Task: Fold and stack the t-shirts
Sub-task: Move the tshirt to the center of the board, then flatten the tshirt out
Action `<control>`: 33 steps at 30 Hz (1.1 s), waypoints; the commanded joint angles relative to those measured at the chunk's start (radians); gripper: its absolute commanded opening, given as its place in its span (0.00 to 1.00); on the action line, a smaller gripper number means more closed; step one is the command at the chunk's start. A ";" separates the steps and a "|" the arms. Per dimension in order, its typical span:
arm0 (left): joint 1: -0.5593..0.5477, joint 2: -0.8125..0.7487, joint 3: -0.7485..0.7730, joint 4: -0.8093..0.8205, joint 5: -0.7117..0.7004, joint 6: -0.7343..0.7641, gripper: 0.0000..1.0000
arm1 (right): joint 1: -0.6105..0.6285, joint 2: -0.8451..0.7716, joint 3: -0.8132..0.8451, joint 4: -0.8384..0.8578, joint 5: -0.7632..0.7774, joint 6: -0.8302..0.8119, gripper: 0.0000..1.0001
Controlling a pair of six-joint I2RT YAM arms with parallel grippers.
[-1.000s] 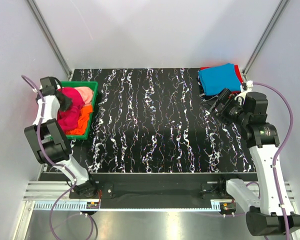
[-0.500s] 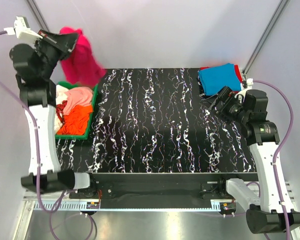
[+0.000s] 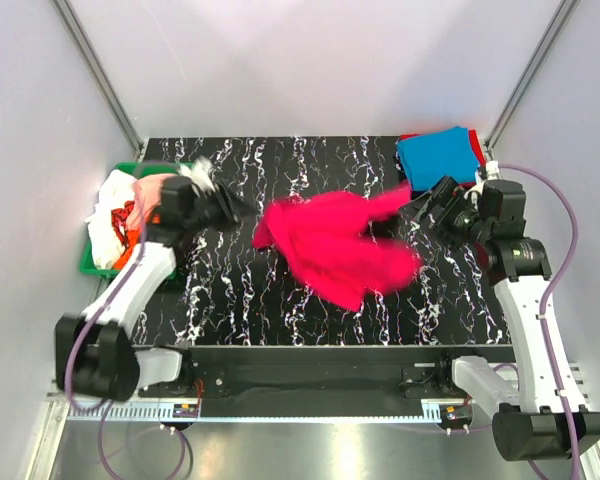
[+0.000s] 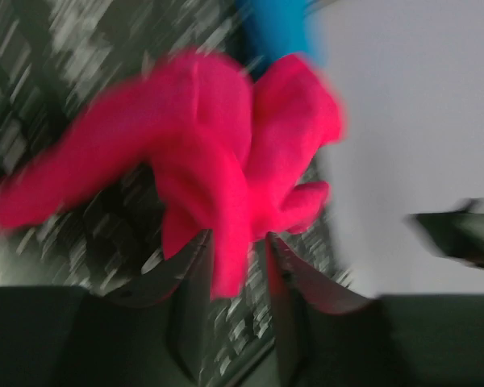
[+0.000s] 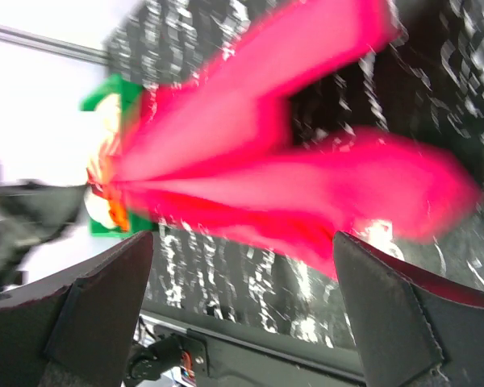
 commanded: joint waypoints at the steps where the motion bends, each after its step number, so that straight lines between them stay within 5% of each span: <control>1: -0.016 0.049 -0.059 -0.301 -0.011 0.252 0.42 | 0.005 -0.011 -0.086 -0.019 0.061 0.002 1.00; 9: -0.196 0.032 -0.071 -0.371 -0.189 0.349 0.58 | 0.007 0.057 -0.251 -0.002 0.208 0.144 0.94; 16: -0.293 0.118 -0.071 -0.328 -0.197 0.321 0.59 | 0.005 0.165 -0.356 0.163 0.319 0.186 0.73; 20: -0.431 0.150 -0.067 -0.313 -0.278 0.290 0.61 | 0.004 0.314 -0.296 0.243 0.391 0.129 0.61; 28: -0.464 0.328 -0.119 -0.087 -0.260 0.137 0.56 | -0.002 0.511 -0.080 0.257 0.325 0.043 0.49; 33: -0.430 0.472 0.010 -0.242 -0.363 0.160 0.52 | -0.004 0.466 -0.113 0.257 0.334 0.016 0.50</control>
